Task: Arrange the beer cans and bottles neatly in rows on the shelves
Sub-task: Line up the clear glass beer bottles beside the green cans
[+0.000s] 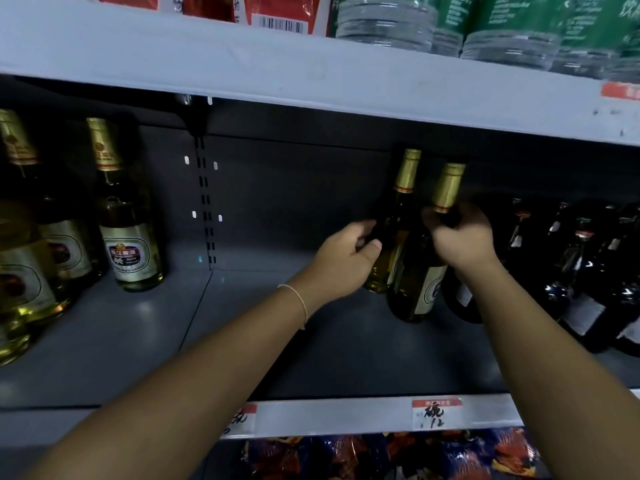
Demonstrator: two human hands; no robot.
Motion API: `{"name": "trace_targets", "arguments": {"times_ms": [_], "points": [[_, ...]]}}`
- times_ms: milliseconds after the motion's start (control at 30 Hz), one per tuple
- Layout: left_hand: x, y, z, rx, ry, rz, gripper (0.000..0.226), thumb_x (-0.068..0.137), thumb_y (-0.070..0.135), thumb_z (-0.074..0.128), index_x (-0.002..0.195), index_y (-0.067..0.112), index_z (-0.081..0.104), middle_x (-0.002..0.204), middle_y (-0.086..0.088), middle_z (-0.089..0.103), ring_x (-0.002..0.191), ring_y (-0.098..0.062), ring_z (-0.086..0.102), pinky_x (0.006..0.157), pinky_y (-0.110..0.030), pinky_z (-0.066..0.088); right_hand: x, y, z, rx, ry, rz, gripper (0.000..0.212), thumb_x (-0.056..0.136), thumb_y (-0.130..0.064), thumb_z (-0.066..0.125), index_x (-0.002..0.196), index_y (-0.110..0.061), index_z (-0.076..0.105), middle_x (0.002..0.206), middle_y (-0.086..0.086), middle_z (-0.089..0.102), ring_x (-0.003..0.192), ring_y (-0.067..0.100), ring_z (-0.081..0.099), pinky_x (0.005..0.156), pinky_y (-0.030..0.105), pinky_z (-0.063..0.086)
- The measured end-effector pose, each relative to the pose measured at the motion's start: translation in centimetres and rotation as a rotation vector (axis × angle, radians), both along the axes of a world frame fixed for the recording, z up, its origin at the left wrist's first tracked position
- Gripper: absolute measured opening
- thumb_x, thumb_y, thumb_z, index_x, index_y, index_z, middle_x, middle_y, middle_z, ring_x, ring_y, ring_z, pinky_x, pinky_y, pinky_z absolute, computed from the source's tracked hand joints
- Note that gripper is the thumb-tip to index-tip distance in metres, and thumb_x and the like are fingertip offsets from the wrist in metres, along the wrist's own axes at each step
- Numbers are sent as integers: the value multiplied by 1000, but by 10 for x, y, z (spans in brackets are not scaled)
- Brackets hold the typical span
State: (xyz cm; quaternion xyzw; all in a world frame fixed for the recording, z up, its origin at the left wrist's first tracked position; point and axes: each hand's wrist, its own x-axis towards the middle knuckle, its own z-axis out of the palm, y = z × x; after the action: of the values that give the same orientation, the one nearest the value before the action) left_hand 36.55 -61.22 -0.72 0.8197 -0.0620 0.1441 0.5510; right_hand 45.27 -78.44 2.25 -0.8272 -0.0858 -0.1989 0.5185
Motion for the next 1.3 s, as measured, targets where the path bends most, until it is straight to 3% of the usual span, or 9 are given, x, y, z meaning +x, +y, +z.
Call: {"name": "trace_targets", "arguments": {"times_ms": [100,267,467,600,833,1033,1133,1200,1300], "points": [[-3,3,-8,31,24,-19,50,97,21,52,145,17,37,144,-1,45,133,-13,42,106,-23,35,-10,4,-4,35,-97,-32,21,81,-40,78,88,-22,69,78,-5,68,81,20,69,80,42,58],[-14,14,-23,65,83,-26,58,91,16,63,144,12,38,142,-6,48,131,-16,46,108,-31,40,-34,28,-6,139,-123,17,27,73,-38,84,84,-15,75,74,1,74,72,18,73,70,47,61],[-42,48,-29,121,140,-34,81,82,33,74,148,14,31,147,-3,43,134,-12,43,109,-30,40,-65,80,2,153,-174,41,28,65,-38,86,75,-18,70,73,-3,73,72,14,72,72,46,60],[-65,80,-33,66,109,-24,63,72,45,79,126,26,54,122,8,65,110,-5,61,97,-38,52,-91,125,7,182,-150,72,36,59,-44,88,70,-15,69,70,-1,72,70,18,72,68,46,60],[-113,139,-45,29,66,179,75,54,50,89,116,33,51,102,16,68,92,5,64,83,-23,55,-139,209,11,167,-86,132,35,61,-38,91,73,-13,70,68,-1,71,66,15,70,63,38,61],[-141,193,-50,82,-28,356,61,57,47,87,106,28,56,91,16,68,81,5,62,70,-15,51,-171,270,13,184,-74,199,44,61,-39,92,71,-12,59,60,-8,55,55,10,56,54,31,48],[-151,220,-52,68,-44,381,60,56,48,87,104,29,56,91,15,68,82,4,63,73,-19,53,-182,290,13,161,-44,283,46,64,-46,90,77,-12,63,66,-2,64,61,15,63,58,33,52],[-156,235,-55,33,-30,371,61,53,49,87,103,30,58,92,13,70,84,1,65,77,-25,56,-187,301,12,128,-9,376,34,71,-43,86,82,-16,67,74,-1,72,69,13,71,62,31,57],[-161,256,-60,-44,5,349,61,50,44,88,102,30,61,92,13,72,84,-1,67,80,-33,58,-197,313,7,65,44,528,18,84,-24,78,97,-18,68,82,-8,69,71,-3,68,62,14,52]]}}
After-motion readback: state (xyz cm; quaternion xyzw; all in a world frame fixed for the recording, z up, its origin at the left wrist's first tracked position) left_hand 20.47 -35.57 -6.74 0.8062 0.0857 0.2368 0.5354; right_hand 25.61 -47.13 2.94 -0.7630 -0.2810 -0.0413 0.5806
